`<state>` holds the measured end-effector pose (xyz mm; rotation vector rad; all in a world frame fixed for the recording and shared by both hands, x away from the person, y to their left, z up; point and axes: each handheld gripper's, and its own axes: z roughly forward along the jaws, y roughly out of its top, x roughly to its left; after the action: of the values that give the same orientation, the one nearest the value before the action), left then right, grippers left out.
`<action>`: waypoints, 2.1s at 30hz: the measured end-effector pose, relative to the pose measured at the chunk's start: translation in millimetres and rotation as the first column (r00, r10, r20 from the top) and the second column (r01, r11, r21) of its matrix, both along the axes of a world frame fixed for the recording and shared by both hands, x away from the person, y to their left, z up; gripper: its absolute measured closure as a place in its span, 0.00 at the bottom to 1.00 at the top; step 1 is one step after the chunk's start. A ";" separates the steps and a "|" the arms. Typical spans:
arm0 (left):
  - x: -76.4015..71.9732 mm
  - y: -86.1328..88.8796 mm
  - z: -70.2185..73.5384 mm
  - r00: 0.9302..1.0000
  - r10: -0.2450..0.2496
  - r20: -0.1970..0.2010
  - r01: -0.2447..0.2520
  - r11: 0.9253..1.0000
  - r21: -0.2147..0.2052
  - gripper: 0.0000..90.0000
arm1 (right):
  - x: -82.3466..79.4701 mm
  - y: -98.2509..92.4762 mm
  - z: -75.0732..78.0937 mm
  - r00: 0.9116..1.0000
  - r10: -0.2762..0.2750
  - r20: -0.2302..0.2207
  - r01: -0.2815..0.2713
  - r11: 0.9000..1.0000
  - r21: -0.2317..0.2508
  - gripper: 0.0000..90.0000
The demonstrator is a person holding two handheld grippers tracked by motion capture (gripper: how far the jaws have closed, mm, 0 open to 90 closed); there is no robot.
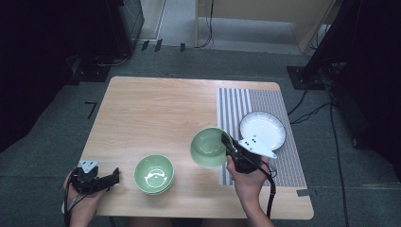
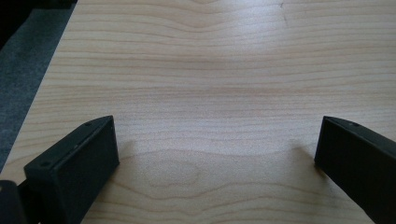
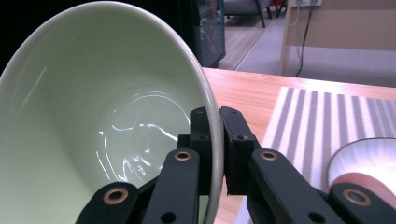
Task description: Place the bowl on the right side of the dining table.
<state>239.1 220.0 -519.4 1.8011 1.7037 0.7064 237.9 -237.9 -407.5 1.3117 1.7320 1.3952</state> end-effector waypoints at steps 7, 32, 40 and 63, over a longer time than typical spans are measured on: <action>0.0 0.1 0.0 1.000 0.001 0.000 -0.001 1.000 0.000 0.00 | 3.4 -16.2 1.3 0.999 -0.045 0.001 0.045 0.999 0.011 0.95; 0.4 2.3 -0.1 1.000 -0.005 0.002 0.005 1.000 0.001 0.00 | 14.3 -65.8 -2.4 0.984 -0.177 -0.013 0.177 0.983 0.039 0.95; 0.4 2.3 0.0 1.000 -0.005 0.002 0.005 1.000 0.001 0.00 | 18.3 -79.4 -7.5 0.976 -0.216 -0.026 0.217 0.975 0.044 0.95; 0.4 2.3 0.0 1.000 -0.005 0.001 0.005 1.000 0.001 0.00 | 33.4 -115.7 -38.4 0.941 -0.321 -0.110 0.327 0.944 0.044 0.95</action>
<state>239.5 222.3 -519.4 1.8050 1.6975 0.7065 271.3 -353.6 -445.9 1.6422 1.4595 1.2180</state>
